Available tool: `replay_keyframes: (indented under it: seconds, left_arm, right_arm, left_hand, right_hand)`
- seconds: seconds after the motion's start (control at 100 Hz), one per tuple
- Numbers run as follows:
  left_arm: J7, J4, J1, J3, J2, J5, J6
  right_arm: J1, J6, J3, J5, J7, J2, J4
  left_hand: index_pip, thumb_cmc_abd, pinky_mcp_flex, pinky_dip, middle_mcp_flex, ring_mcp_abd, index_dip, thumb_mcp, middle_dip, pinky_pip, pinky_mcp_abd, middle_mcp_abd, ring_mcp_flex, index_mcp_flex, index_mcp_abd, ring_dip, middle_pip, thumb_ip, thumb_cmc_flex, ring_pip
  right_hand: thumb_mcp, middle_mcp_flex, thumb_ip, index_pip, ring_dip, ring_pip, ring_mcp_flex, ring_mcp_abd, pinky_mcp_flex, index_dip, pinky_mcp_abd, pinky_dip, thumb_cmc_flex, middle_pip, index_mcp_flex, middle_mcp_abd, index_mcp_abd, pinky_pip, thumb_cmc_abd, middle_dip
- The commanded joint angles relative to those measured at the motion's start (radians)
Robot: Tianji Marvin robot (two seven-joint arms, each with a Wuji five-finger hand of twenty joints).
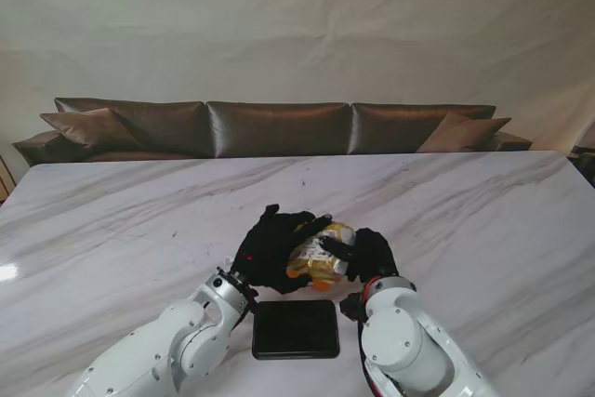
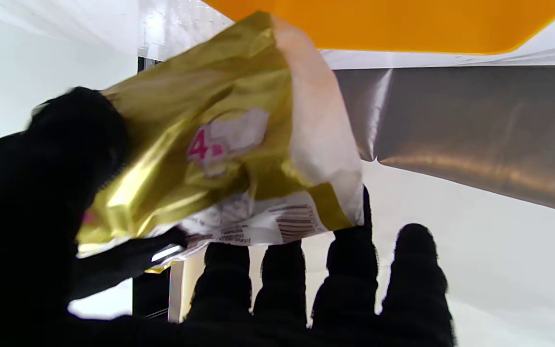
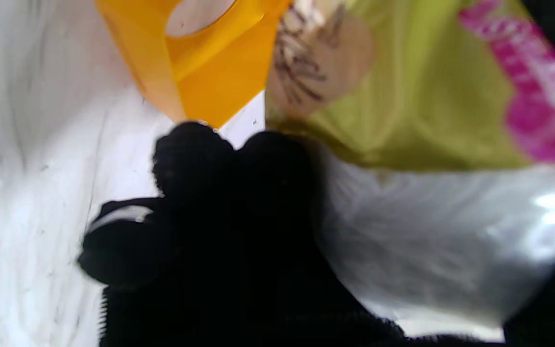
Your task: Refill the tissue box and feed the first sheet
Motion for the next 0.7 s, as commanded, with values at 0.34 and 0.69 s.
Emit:
replay_keyframes:
  seconds: [0.34, 0.69]
  left_arm:
    - [0.168, 0.107, -0.042, 0.048, -0.044, -0.001, 0.064]
    - [0.081, 0.057, -0.025, -0.005, -0.024, 0.016, 0.103]
  right_arm:
    - [-0.016, -0.026, 0.004, 0.037, 0.011, -0.013, -0.024]
    - [-0.015, -0.03, 0.016, 0.053, 0.033, -0.008, -0.009]
  left_hand:
    - [1.035, -0.018, 0.48, -0.106, 0.669, -0.013, 0.428, 0.141, 0.279, 1.884, -0.252, -0.062, 0.555, 0.191, -0.071, 0.106, 0.299, -0.023, 0.208, 0.327]
    - [1.117, 0.099, 0.511, -0.129, 0.775, 0.012, 0.327, 0.083, 0.33, 1.934, -0.25, -0.033, 0.593, 0.306, -0.175, 0.105, 0.215, -0.027, 0.264, 0.331]
  right_hand:
    - [0.13, 0.053, 0.1, 0.124, 0.005, 0.084, 0.033, 0.041, 0.038, 0.023, -0.088, -0.017, 0.093, -0.009, 0.105, -0.025, -0.029, 0.07, 0.073, -0.001]
    - [-0.019, -0.21, -0.081, -0.096, -0.024, -0.086, -0.142, 0.07, -0.176, -0.172, -0.085, -0.021, 0.071, -0.145, -0.137, 0.007, -0.088, -0.05, -0.014, -0.023]
